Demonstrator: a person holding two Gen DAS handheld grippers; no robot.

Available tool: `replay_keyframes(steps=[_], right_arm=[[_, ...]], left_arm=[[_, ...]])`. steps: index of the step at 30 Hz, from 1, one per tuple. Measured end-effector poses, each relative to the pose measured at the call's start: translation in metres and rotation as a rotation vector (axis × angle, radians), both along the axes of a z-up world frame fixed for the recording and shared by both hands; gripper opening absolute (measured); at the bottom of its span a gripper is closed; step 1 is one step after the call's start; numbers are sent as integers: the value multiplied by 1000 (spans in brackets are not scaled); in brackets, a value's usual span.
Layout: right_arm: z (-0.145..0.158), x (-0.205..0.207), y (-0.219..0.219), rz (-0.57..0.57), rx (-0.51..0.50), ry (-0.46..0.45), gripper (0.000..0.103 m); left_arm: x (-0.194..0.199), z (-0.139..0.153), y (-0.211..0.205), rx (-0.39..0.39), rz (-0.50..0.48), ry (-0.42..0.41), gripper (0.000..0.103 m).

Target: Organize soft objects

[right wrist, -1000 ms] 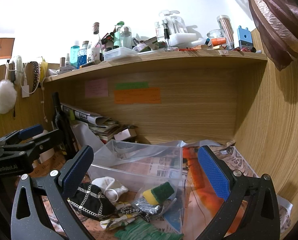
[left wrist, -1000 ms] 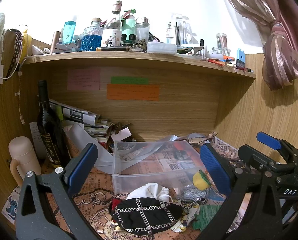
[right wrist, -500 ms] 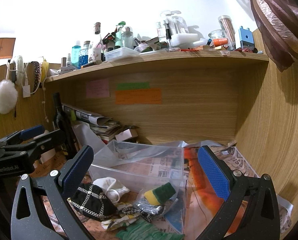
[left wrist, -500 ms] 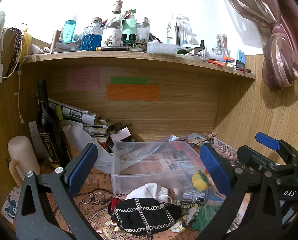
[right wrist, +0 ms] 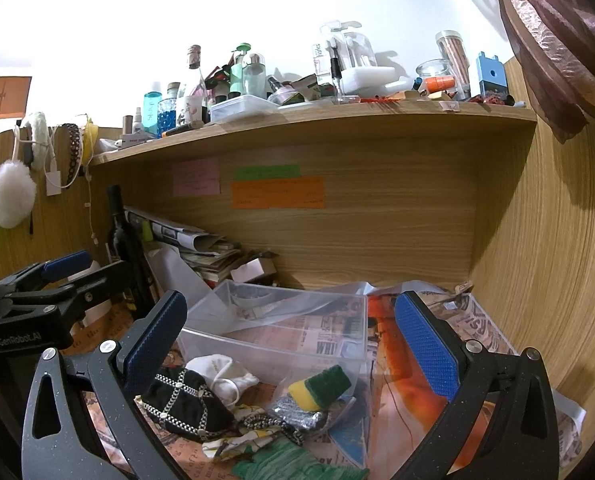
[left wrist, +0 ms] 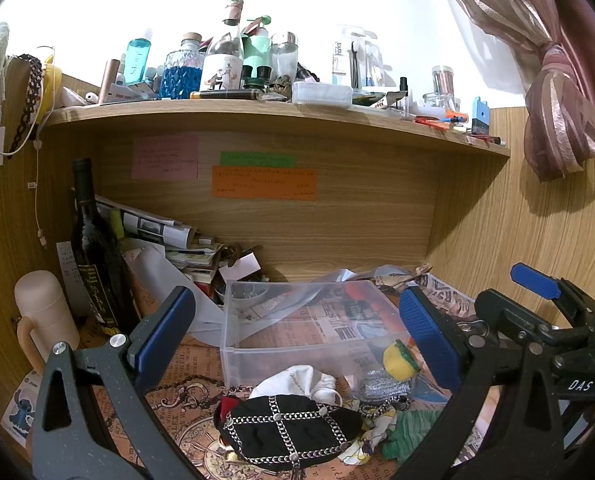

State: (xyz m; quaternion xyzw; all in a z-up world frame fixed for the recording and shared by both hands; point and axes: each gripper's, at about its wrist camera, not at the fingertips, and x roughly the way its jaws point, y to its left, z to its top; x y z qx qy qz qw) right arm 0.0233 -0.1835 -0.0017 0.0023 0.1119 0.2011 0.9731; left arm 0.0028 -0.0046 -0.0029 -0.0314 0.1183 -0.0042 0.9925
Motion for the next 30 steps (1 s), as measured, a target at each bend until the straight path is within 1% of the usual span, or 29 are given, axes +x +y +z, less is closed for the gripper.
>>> replay_keyframes(steps=[15, 20, 25, 30], right_arm=[[-1, 0, -1, 0, 4, 1, 103], [-2, 3, -3, -1, 6, 4, 103], [-8, 11, -5, -6, 2, 31, 103], [-23, 23, -9, -13, -12, 89, 103]], left_arm=[[0, 0, 0, -1, -1, 1, 103], [3, -4, -3, -1, -3, 12, 103], [11, -16, -2, -10, -10, 56, 103], [25, -38, 9, -38, -8, 142, 103]])
